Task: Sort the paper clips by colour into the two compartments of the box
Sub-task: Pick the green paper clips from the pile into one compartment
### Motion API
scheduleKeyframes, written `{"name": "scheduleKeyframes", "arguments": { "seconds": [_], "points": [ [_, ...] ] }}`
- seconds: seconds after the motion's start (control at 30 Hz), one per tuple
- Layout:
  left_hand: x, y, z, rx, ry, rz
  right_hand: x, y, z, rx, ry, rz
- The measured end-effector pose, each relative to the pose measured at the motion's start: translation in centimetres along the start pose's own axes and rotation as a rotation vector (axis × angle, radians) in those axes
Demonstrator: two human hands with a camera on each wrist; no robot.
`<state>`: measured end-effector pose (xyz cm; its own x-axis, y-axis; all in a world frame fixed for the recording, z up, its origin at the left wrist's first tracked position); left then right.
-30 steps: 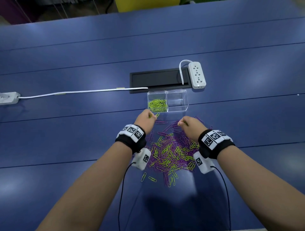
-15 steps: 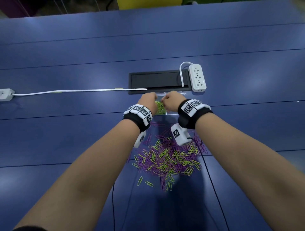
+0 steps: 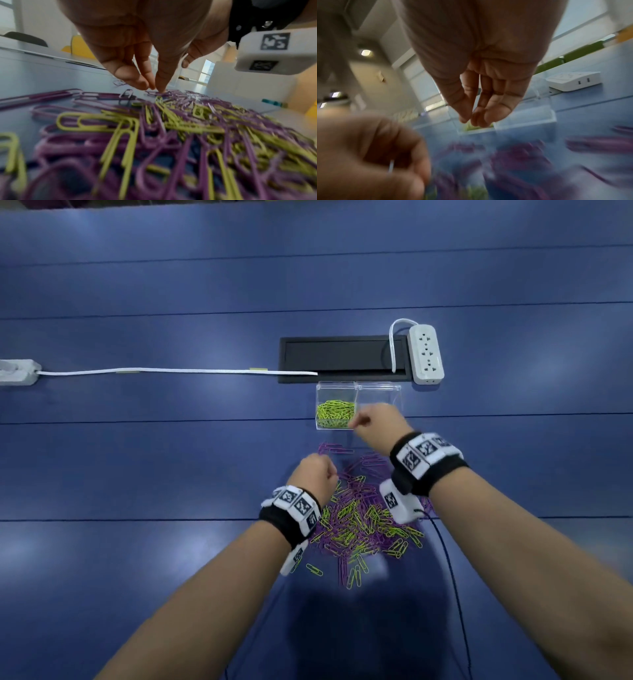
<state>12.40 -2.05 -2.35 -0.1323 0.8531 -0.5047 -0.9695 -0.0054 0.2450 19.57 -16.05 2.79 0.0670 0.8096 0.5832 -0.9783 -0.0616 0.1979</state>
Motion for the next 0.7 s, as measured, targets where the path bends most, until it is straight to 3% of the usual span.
{"name": "scheduleKeyframes", "arguments": {
  "seconds": [0.13, 0.37, 0.57, 0.7],
  "points": [
    [0.3, 1.0, -1.6, 0.012, -0.120, -0.028, -3.1, 3.9, -3.4, 0.220, 0.233, 0.096],
    [-0.4, 1.5, -2.2, -0.001, -0.177, -0.087, -5.3, 6.1, -5.1, 0.145, 0.244, 0.234],
    [1.3, 1.6, -0.3, -0.114, 0.202, 0.123, -5.7, 6.3, -4.1, 0.110, 0.207, 0.150],
    [3.0, 1.7, 1.0, -0.129, 0.432, 0.200, -7.1, 6.0, -2.3, 0.009, 0.086, -0.031]
  ]
}}
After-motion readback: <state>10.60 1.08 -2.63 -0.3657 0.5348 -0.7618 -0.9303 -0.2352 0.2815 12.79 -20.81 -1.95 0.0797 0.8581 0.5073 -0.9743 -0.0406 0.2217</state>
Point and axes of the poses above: each hand's wrist, its own y-axis away from the middle knuckle, its own z-axis out of the back of the hand, x = y × z, the point moved 4 cm from there along -y, towards the middle knuckle, and after that the axes turned 11 degrees about -x, right-handed, at the moved point
